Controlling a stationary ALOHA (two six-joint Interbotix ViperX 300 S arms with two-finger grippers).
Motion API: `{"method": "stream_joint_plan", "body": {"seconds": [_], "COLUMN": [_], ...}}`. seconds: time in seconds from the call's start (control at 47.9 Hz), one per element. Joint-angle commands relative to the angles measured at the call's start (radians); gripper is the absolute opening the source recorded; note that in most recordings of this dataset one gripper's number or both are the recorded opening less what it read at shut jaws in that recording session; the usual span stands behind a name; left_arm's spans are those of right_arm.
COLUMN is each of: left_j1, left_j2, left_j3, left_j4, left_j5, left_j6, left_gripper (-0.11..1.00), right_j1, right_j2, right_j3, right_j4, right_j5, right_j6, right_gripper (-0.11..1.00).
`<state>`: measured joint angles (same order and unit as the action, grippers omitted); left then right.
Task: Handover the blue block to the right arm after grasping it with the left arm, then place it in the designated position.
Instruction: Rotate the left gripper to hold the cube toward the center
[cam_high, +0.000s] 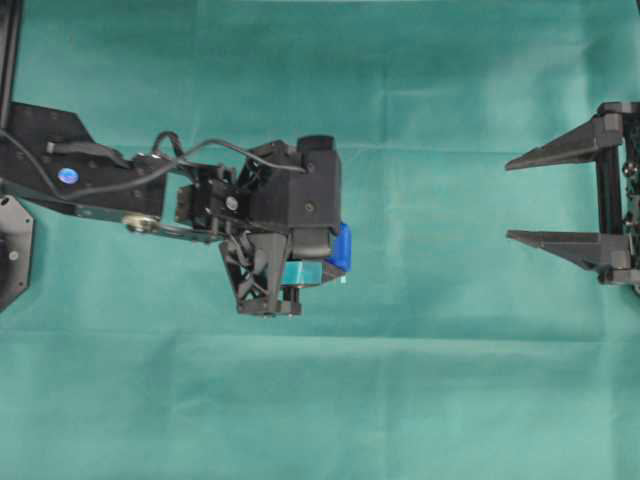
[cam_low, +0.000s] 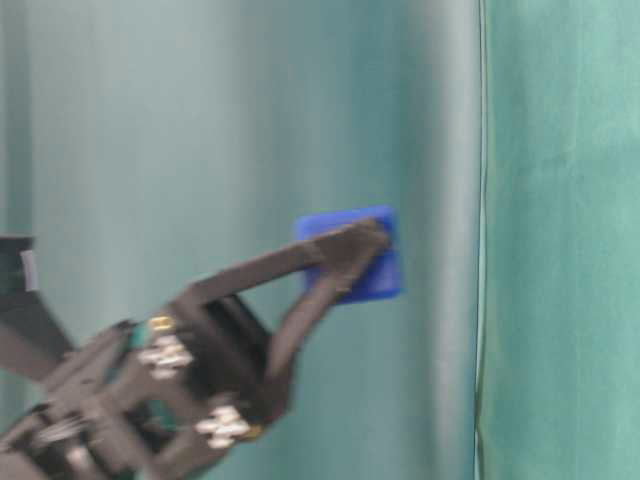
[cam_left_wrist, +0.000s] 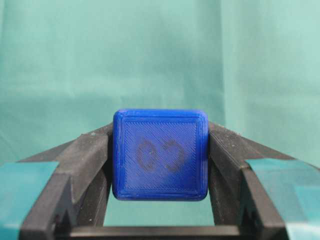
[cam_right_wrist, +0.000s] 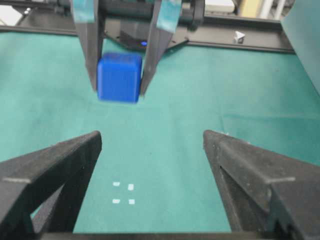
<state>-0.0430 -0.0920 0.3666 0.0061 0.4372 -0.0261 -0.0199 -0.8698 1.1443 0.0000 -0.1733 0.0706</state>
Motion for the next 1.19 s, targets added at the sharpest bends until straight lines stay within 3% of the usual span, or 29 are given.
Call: {"method": "stream_joint_plan", "body": {"seconds": [0.0, 0.313, 1.169], "left_j1": [-0.003, -0.003, -0.003], "left_j2": [-0.057, -0.115, -0.112], "left_j3": [-0.035, -0.072, -0.077], "left_j4": [0.005, 0.005, 0.005], "left_j5": [0.014, 0.078, 0.078], "left_j6": [0.0, 0.0, -0.002], "left_gripper": [0.47, 0.47, 0.47], "right_j1": [-0.002, -0.002, -0.002], "right_j2": [0.003, 0.003, 0.003], "right_j3": [-0.028, -0.029, -0.029], "right_j4": [-0.002, -0.005, -0.006], "right_j5": [-0.005, -0.005, 0.002], "right_j6": [-0.003, -0.003, -0.003], "right_gripper": [0.93, 0.93, 0.93]}}
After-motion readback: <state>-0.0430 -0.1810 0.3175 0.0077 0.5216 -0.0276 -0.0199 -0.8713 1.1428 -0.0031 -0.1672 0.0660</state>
